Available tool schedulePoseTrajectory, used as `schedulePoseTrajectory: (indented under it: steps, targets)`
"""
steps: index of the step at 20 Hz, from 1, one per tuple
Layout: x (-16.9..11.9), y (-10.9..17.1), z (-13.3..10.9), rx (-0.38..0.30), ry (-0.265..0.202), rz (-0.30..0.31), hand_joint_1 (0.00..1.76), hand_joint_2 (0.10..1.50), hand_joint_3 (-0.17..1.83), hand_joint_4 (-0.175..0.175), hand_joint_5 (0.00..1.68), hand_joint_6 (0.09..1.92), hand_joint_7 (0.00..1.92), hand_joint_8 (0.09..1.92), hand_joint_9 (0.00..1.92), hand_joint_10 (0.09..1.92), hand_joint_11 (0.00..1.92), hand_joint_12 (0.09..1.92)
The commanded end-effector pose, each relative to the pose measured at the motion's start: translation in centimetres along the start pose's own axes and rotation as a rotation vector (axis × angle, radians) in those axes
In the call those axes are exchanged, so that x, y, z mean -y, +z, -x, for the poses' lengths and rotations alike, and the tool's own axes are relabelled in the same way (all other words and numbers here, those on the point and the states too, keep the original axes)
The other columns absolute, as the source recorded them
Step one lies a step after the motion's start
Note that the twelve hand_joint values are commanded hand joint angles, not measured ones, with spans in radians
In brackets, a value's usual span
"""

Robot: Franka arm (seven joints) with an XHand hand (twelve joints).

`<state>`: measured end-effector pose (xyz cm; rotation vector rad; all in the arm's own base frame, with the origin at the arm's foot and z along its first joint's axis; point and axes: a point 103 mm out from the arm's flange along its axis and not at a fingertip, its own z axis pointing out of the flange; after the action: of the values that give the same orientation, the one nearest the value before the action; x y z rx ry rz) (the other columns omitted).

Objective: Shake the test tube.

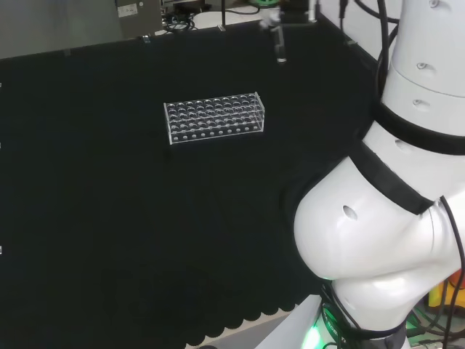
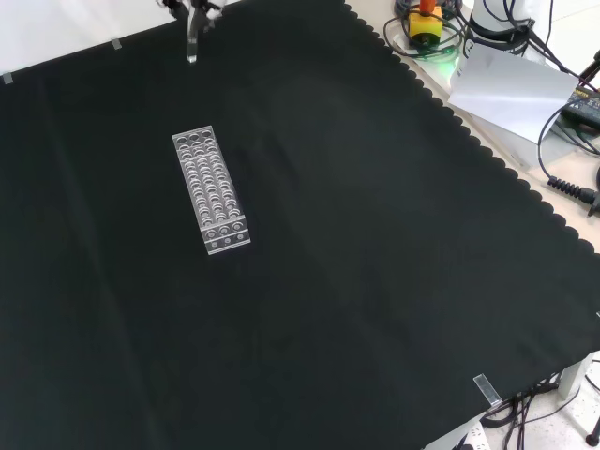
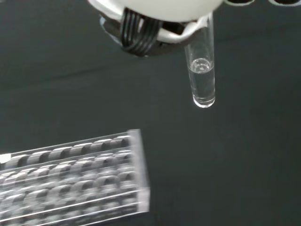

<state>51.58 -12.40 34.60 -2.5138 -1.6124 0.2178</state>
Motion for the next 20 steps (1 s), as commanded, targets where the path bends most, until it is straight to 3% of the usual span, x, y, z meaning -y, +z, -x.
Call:
schedulePoseTrajectory:
  steps: [1,5,9,14,20]
  targets:
    - [0.6,-0.6,8.0,0.028,0.165,0.005,1.21,0.74,0.53,-0.175,1.24,0.66,1.68,0.52,1.55,0.55,1.24,0.85]
    - [0.8,-0.5,7.3,0.029,0.149,0.007,1.21,0.74,0.53,-0.175,1.24,0.66,1.68,0.52,1.55,0.55,1.24,0.85]
    - [0.8,0.0,3.6,0.005,0.075,-0.002,1.21,0.74,0.54,-0.175,1.24,0.66,1.68,0.52,1.55,0.55,1.24,0.85]
    - [0.9,1.0,-2.9,-0.053,-0.039,-0.024,1.21,0.74,0.54,-0.175,1.25,0.66,1.68,0.52,1.55,0.55,1.24,0.85]
    - [2.2,1.3,-12.1,-0.085,-0.215,-0.031,1.21,0.73,0.54,-0.175,1.25,0.66,1.68,0.51,1.55,0.55,1.24,0.85]
